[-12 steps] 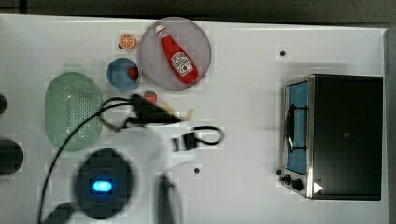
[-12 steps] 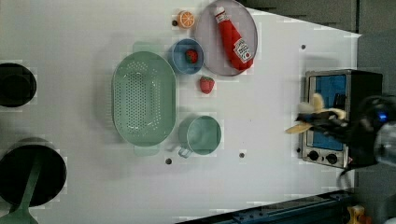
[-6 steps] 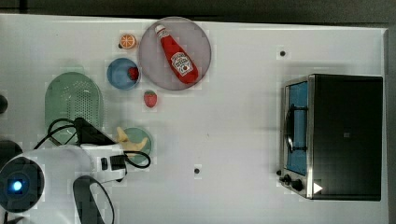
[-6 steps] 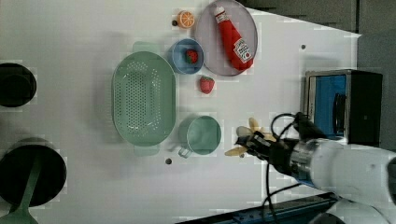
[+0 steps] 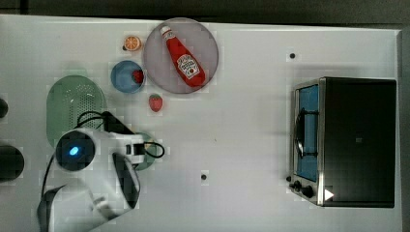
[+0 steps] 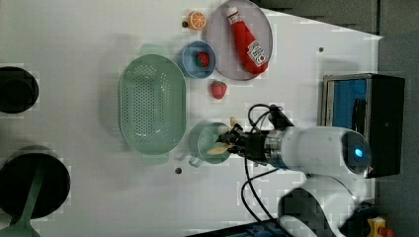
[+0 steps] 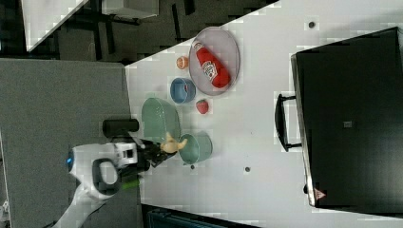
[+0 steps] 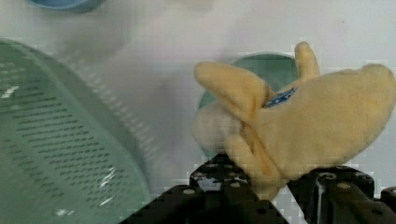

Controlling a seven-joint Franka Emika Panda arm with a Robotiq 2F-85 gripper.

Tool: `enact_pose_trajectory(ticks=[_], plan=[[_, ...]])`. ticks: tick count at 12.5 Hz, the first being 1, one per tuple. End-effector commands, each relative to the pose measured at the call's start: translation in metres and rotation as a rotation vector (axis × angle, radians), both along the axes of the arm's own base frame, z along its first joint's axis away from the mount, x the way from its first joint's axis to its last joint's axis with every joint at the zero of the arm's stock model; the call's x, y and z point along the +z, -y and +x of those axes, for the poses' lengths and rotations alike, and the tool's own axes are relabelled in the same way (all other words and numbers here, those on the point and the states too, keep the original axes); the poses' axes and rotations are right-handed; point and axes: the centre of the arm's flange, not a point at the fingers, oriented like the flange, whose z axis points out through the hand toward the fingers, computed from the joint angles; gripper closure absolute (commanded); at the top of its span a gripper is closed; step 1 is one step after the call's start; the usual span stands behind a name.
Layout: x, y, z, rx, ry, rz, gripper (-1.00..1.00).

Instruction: Pick Banana and place it in mug.

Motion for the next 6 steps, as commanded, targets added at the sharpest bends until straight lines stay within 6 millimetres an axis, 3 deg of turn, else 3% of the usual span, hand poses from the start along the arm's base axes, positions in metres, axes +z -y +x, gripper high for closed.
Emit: enact_pose_trajectory(ticks=[1,6], plan=[[0.0032,0.0002,0.0052,-0.074,0.015,0.008,0.15],[0.0029,0.0051,0.0077,-0.084,0.029,0.012,-1.0]])
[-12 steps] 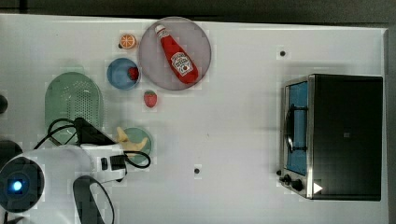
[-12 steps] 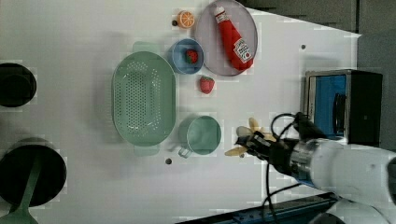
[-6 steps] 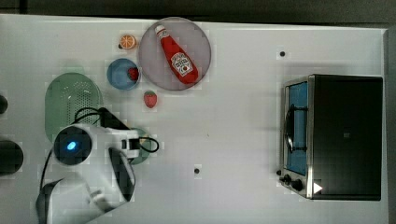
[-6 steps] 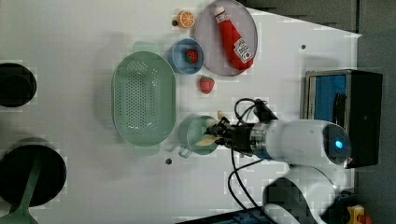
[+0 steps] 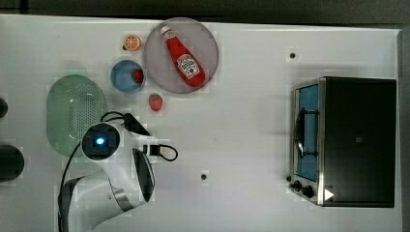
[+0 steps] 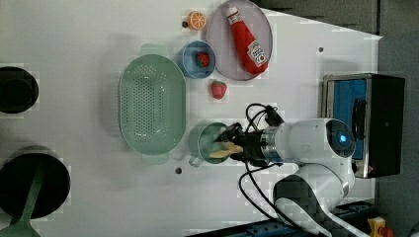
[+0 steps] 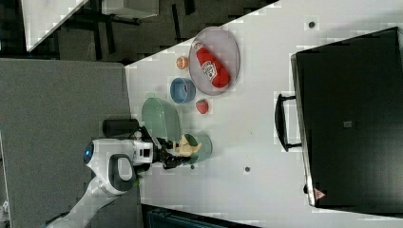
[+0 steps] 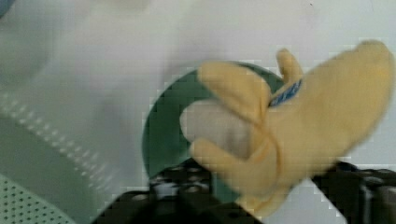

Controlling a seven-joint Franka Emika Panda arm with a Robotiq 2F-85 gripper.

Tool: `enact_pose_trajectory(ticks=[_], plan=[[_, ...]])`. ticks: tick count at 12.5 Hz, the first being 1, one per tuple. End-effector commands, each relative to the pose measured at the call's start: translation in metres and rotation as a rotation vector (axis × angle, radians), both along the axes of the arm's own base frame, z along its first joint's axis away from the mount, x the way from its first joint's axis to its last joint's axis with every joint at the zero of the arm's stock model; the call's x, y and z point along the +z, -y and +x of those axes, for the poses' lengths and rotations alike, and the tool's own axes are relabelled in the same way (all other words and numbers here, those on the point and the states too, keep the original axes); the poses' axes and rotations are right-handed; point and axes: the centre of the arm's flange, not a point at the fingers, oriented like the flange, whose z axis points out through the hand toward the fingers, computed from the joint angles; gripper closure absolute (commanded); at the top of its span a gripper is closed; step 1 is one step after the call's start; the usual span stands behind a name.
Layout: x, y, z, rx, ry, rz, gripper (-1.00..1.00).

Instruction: Pick Banana and place it in mug.

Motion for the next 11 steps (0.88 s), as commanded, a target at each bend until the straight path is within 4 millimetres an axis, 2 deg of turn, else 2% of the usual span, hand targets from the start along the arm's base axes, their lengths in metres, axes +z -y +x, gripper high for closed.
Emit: enact_pose_trajectory(ticks=[1,3,5,8,11], plan=[[0.036,-0.017,0.007,-0.002,0.091,0.02,-1.0],[0.052,-0.008,0.016,-0.027,0.12,0.022,-1.0],[0.086,0.011,0.026,-0.06,0.134,0.0,-1.0],[0.165,0.058,0.039,-0.056,0.123,-0.037,-1.0],[0.248,0.123,0.05,-0.097,0.14,-0.032,-1.0]])
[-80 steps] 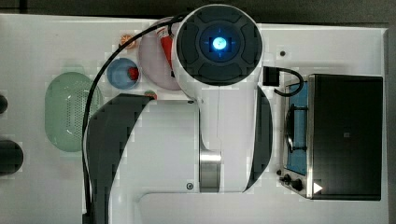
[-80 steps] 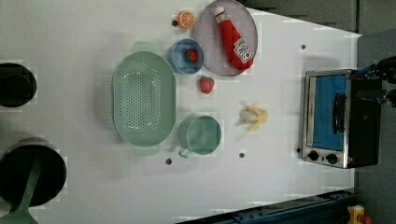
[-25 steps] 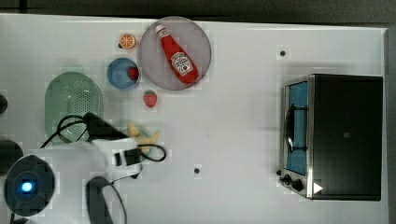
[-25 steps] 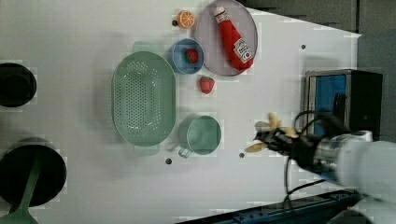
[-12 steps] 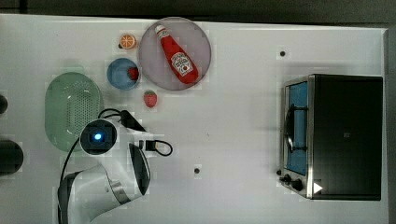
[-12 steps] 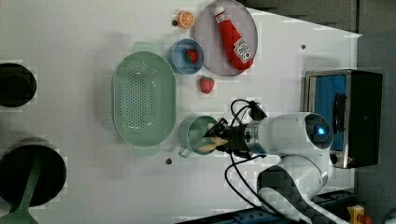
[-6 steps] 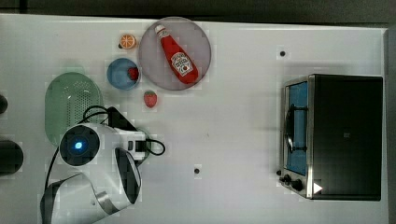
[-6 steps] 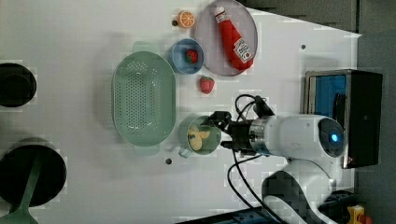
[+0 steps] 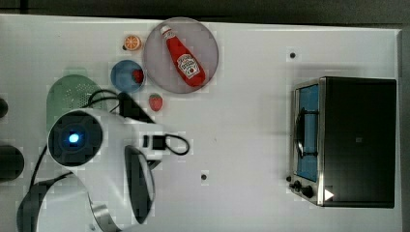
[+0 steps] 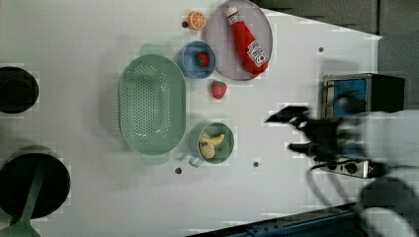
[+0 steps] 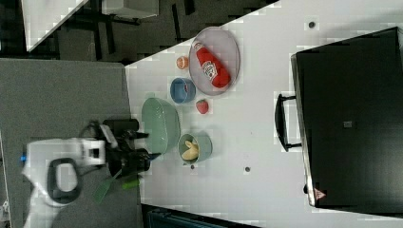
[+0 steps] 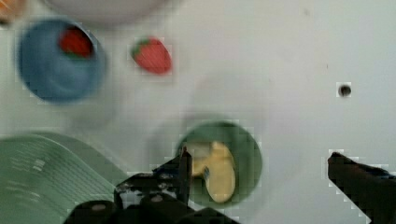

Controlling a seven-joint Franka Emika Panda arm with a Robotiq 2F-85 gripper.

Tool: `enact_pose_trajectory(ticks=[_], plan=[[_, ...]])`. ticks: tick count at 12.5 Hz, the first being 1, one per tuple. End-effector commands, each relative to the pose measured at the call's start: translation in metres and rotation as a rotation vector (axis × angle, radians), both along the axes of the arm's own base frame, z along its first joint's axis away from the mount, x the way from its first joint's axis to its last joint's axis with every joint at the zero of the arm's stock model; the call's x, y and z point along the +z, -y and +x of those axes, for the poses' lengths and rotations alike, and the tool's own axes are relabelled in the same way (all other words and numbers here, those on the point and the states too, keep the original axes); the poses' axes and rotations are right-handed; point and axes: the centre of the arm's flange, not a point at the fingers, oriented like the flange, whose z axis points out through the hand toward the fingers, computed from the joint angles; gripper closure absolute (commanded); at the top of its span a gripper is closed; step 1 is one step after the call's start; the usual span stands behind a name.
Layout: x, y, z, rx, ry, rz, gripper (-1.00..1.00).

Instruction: Pick Banana and place it in mug.

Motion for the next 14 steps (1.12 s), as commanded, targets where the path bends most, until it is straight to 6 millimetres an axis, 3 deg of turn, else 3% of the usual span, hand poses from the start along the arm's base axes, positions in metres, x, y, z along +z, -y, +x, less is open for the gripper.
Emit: enact_pose_trajectory(ticks=[1,4,7,10,14], plan=[[0.084,0.097,0.015,-0.089,0.033,0.022,-1.0],[0.138,0.154,0.008,-0.123,0.053,0.038,-1.0],[0.162,0.201,-0.001,-0.112,0.071,0.052,-1.0],[0.158,0.223,-0.006,-0.07,0.046,0.045,-1.0],[0.149,0.223,-0.013,-0.064,-0.038,0.022,-1.0]])
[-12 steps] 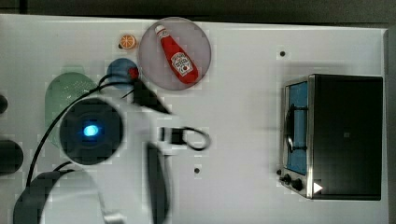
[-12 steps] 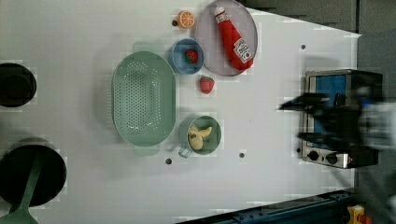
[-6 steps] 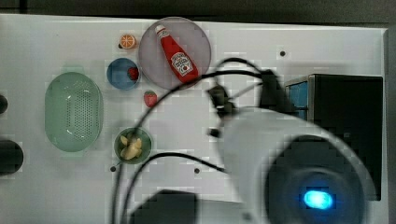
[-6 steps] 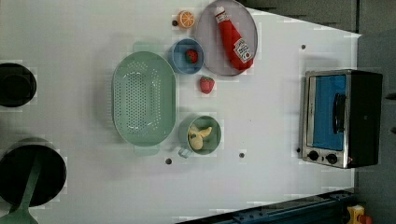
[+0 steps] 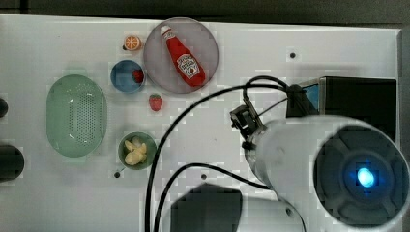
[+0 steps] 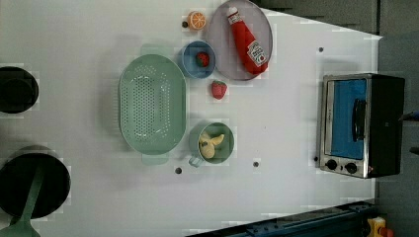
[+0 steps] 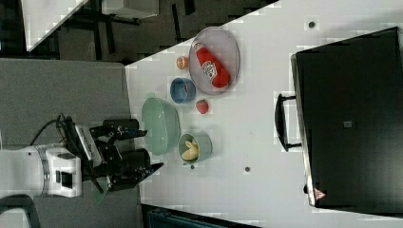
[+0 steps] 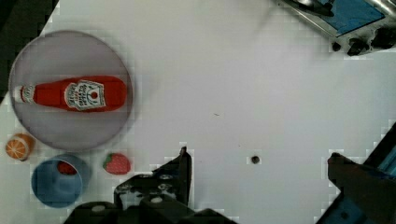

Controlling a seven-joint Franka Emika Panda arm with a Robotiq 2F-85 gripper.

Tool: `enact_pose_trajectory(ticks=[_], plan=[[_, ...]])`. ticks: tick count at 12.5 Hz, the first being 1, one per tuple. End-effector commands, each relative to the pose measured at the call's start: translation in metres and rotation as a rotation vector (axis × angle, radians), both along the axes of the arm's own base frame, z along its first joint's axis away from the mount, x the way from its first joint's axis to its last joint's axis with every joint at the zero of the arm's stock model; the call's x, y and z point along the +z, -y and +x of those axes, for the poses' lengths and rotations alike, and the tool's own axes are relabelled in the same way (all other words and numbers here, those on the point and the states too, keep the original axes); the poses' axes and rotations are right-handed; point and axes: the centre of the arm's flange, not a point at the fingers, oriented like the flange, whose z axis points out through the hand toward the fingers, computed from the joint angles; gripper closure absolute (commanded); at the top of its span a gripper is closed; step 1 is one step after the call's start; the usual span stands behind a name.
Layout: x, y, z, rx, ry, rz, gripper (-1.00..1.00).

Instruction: Pick Banana and place it in mug.

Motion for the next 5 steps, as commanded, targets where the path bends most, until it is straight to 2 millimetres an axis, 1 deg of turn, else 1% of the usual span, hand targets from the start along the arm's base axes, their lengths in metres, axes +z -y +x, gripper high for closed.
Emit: enact_pose_trajectory(ticks=[1,5], plan=[[-0.0056,-0.0199,-0.0049,0.107,-0.058,-0.011,-1.0],[-0.0064,-0.0205,-0.0046,0.108,-0.06,-0.012,-1.0]])
